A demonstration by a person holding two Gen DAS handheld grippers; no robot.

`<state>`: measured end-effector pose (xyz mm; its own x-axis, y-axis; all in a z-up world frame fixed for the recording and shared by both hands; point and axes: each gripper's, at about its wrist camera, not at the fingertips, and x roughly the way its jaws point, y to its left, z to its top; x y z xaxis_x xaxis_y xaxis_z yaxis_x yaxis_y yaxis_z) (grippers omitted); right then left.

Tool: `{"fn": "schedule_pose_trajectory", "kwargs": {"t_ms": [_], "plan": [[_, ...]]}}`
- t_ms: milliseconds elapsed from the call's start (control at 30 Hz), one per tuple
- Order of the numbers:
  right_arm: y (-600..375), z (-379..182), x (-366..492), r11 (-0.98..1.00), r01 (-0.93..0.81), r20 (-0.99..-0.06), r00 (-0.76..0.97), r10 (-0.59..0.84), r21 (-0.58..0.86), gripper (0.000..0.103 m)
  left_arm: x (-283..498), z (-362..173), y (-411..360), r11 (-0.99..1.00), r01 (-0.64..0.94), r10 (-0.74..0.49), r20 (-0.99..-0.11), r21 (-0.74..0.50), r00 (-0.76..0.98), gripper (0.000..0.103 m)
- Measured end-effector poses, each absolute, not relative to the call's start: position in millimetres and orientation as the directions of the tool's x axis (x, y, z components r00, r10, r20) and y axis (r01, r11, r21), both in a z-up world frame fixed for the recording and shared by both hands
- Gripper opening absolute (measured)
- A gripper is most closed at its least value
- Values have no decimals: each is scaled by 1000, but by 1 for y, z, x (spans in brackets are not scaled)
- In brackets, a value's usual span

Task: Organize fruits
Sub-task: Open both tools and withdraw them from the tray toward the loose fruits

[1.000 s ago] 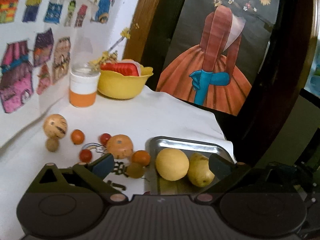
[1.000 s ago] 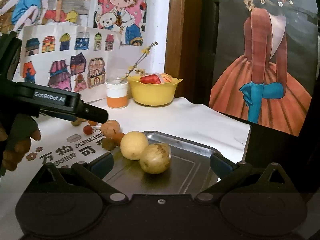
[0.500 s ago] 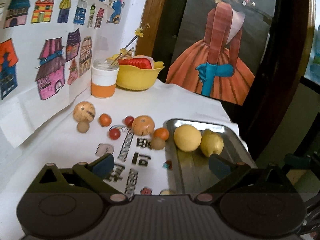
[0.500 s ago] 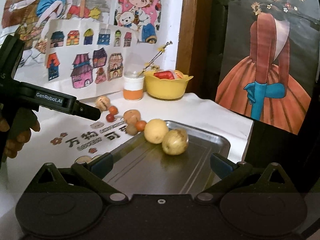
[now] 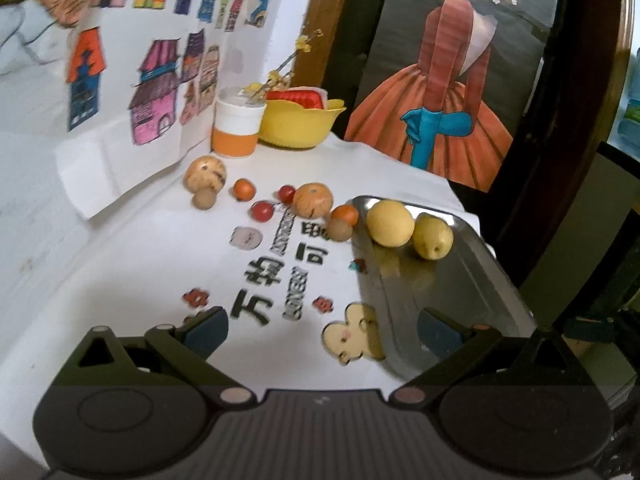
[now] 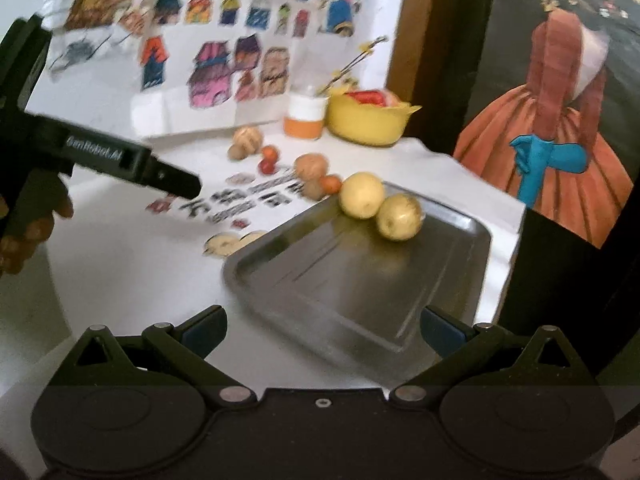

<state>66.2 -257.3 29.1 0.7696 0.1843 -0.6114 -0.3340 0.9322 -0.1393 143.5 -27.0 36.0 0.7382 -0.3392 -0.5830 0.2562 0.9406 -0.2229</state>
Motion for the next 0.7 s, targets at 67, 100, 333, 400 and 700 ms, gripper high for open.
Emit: {"fn": "schedule_pose_trajectory", "kwargs": {"t_ms": [67,100,333,400,700], "plan": [[-248,28,61,924,-352,-621,760,189,-149,102,139,34,-22,943,247,-332,-591,-224,735,102],[-245,28,58,921,-359,-625,757,192,-152,102,136,32,-18,945,240,-328,-597,-225,733,102],[-220,27,44,899,-409,-639,736,225,-155,102,122,19,8,951,179,-303,-640,-254,706,102],[-212,27,41,893,-423,-643,729,233,-155,102,119,17,15,954,162,-291,-647,-253,705,102],[-183,29,41,863,-481,-655,703,276,-152,102,110,12,49,978,53,-177,-664,-202,727,102]]}}
